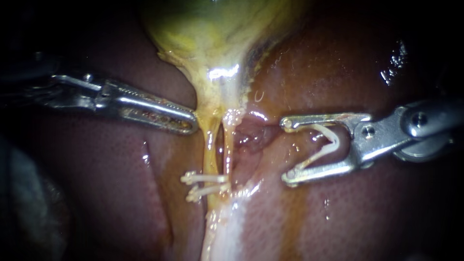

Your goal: Clipping third clip left tube

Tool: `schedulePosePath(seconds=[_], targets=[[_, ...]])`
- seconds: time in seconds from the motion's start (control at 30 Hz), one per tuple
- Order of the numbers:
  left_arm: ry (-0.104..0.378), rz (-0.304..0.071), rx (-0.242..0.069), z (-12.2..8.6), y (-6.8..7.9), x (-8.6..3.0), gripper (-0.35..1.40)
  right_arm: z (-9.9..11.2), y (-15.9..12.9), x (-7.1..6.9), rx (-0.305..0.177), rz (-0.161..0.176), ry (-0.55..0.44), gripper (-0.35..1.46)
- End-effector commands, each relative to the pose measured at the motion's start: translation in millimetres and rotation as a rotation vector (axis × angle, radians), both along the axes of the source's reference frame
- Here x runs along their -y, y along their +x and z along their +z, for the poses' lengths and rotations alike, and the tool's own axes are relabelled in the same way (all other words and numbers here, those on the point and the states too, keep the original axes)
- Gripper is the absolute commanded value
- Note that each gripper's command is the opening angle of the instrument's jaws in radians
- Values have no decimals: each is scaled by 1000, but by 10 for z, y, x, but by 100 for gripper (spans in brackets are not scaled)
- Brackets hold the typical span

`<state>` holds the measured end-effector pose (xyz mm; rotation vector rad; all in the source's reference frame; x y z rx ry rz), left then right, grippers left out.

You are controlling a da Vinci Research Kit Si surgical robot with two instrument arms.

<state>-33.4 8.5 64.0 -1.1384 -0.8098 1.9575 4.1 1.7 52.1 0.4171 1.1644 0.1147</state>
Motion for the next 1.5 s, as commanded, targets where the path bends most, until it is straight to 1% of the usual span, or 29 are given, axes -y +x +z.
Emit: schedulePosePath(seconds=[0.03, 0.1, 0.17, 0.2, 0.27, 0.3, 0.37, 0.4, 0.43, 0.5, 0.67, 0.83, 0.9, 0.93, 1.03, 1.13, 1.27, 1.37, 1.43, 1.5], targets=[[1, 1, 1, -2, 3, 0, -35, 0, 0, 0, 0, 0, 0, 50], [11, 7, 6, -8, 15, 0, -35, 0, 0, 0, 0, 0, 0, 50], [13, -3, 1, -14, 27, -2, -35, 0, 1, 0, 0, 0, 0, 50], [10, -10, -3, -20, 35, -6, -35, 0, 1, 0, -1, -2, 1, 50], [10, -20, -7, -30, 48, -12, -35, 0, 3, 0, -2, -3, 3, 50], [10, -29, -12, -37, 54, -18, -35, 0, 4, 0, -1, -3, 3, 50], [11, -38, -20, -48, 62, -25, -35, 0, 4, 0, -1, -3, 3, 50], [18, -47, -20, -54, 65, -29, -35, 0, 4, 0, -1, -3, 3, 50], [14, -48, -18, -57, 66, -30, -35, 0, 4, 0, -3, -5, 4, 50], [4, -47, -18, -62, 67, -31, -35, 0, 4, 0, -3, -5, 4, 50], [2, -48, -15, -71, 66, -29, -35, -1, 8, 1, -6, -11, 8, 50], [-2, -46, -14, -73, 67, -30, -35, -6, 26, 3, -21, -41, 19, 48], [-2, -46, -14, -73, 66, -30, -35, -7, 36, 4, -24, -23, 54, 48], [-2, -46, -14, -73, 66, -30, -35, -8, 45, 4, -31, -8, 78, 48], [-2, -47, -15, -73, 66, -29, -35, -9, 65, 3, -37, 13, 154, 48], [-2, -47, -15, -74, 65, -29, -35, -7, 83, 1, -31, 16, 210, 48], [-2, -48, -16, -74, 64, -29, -35, -1, 101, -2, -30, 47, 271, 49], [-2, -49, -16, -74, 64, -28, -35, 6, 113, -7, -42, 80, 330, 48], [-2, -49, -16, -74, 63, -28, -35, 11, 119, -11, -60, 87, 358, 48], [-2, -49, -16, -74, 63, -28, -35, 16, 123, -13, -67, 90, 383, 48]])
